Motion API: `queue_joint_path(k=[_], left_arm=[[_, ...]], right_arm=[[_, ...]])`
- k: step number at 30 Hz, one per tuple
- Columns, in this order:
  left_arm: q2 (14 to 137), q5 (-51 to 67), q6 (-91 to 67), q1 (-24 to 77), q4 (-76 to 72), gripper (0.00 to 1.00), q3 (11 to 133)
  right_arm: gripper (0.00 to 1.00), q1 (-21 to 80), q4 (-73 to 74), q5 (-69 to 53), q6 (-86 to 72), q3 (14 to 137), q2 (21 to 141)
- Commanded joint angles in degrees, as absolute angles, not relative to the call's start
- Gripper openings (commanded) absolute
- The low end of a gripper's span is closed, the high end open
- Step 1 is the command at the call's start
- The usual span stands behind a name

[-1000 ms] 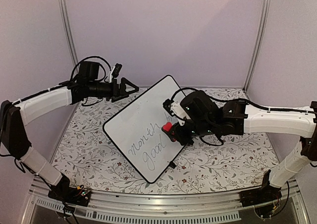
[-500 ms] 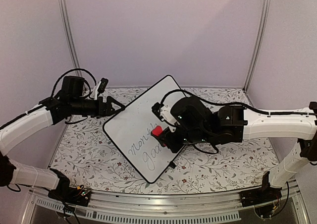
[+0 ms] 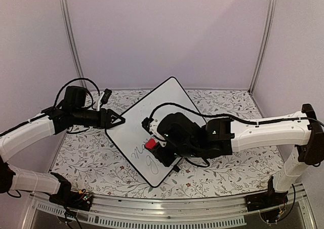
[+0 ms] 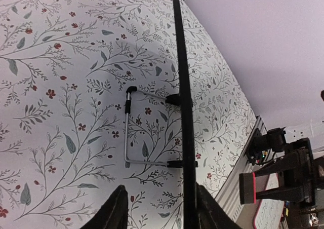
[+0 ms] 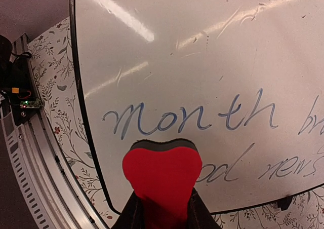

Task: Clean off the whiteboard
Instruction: Erase the whiteboard at the center of the board.

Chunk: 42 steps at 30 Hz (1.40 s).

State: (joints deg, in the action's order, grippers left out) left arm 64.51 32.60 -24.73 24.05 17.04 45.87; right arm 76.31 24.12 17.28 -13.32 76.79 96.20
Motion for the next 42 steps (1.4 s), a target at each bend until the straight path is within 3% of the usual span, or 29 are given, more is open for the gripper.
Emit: queue_joint_path(k=[1,12,42], left_arm=[[63.67,34.39,-23.72,23.83,14.29,0.38,44.07],[61.12,37.11,-23.95,23.85,11.89,0.00,43.24],[62.23,37.88,-25.44,21.96,10.63,0.00,42.50]], right_arm=[[0.00,76.90,22.61,19.32,-14.73,78.70,98.89],[0.00,76.99,23.59,20.03,-15.05,82.01,101.75],[0.00,78.91,20.56,16.56,-9.79,87.59,113.03]])
